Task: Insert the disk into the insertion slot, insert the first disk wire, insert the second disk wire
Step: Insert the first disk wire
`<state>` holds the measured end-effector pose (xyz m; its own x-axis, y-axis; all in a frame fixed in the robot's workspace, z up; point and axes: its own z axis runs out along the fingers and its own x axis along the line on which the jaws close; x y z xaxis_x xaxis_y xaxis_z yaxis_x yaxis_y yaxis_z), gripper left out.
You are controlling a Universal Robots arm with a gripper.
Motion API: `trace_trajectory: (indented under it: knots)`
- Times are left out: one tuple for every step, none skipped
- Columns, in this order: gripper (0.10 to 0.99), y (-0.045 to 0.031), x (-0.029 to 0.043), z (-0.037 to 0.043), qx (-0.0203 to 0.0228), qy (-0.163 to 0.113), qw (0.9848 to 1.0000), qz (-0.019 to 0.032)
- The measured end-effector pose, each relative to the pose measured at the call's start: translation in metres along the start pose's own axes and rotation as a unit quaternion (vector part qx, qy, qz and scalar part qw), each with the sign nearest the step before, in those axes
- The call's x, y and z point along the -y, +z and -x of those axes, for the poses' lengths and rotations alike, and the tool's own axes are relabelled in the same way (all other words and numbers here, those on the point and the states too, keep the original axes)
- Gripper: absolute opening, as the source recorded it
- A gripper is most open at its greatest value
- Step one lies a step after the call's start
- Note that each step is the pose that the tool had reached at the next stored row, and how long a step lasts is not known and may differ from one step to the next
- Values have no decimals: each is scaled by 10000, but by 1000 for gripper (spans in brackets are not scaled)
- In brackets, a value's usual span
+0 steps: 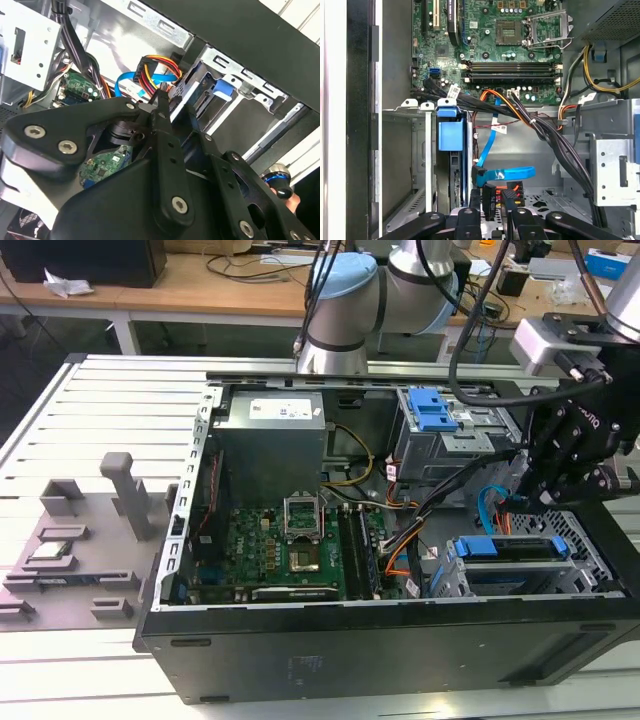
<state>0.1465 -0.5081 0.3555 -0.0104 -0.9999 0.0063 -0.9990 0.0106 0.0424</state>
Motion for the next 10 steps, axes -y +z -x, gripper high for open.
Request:
trace_trajectory:
  knots:
    - [302,7,-2,0,-17,1,10000,0]
    - [302,6,-2,-1,-24,1,10000,0]
    - [302,6,-2,-1,-25,1,10000,0]
    - [302,6,-2,0,-25,1,10000,0]
    - [302,6,-2,0,-25,1,10000,0]
    - [290,7,-2,0,-25,1,10000,0]
    - [220,7,-2,0,-25,1,10000,0]
    - [169,6,-2,0,-25,1,10000,0]
    - [169,7,-2,0,-25,1,10000,0]
    - [169,7,-2,-2,-25,1,10000,0]
